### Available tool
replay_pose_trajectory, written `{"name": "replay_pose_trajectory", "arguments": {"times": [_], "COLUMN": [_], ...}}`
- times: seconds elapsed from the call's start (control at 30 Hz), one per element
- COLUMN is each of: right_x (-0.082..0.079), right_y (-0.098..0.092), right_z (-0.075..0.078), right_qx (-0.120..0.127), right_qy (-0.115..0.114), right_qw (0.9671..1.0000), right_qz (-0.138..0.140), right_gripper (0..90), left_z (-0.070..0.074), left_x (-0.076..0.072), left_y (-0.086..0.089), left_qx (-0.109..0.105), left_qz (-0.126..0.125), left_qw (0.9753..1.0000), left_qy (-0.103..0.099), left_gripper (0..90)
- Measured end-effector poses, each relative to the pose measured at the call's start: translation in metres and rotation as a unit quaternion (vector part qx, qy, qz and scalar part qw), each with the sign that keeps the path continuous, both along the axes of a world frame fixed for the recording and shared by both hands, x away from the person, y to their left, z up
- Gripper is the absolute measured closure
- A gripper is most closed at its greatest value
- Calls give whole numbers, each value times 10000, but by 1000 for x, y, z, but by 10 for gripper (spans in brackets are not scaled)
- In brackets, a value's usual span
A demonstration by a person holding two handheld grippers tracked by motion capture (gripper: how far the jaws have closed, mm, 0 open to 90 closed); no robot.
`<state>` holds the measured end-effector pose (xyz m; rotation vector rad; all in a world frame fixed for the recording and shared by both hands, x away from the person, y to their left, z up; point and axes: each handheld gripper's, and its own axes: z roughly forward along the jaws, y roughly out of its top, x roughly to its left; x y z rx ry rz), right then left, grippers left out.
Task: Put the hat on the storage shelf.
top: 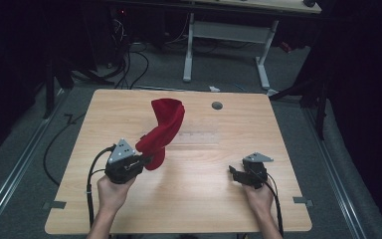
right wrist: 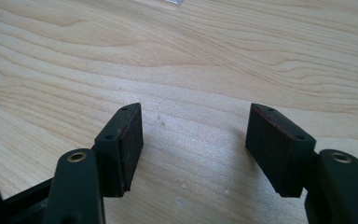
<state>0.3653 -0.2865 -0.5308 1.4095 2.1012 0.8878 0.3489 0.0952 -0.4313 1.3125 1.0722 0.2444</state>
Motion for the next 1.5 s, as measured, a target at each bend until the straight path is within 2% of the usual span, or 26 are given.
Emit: {"name": "replay_pose_trajectory", "arguments": {"times": [0.17,0.37,0.6,0.87,1.13,1.5], "right_x": [0,0,0,0,0,-1], "right_y": [0,0,0,0,0,1], "right_z": [0,0,0,0,0,0], "right_qx": [1,5,5,1,1,0], "right_qy": [-5,-5,-2,-2,-2,0], "right_qw": [10000,10000,10000,10000,10000,10000], "right_qz": [0,-3,3,14,13,12], "right_gripper": [368,368,367,363,362,360], "left_z": [7,20,29,35,38,43], "left_x": [2,9,24,44,61,87], "left_y": [7,18,32,39,43,35], "left_qx": [-52,-395,-617,-369,-413,-533], "left_qz": [88,238,402,528,603,643], "left_qw": [9999,9989,9972,9978,9972,9963], "left_qy": [-56,-122,-126,-159,-152,-227], "left_gripper": [854,854,854,854,854,857]}}
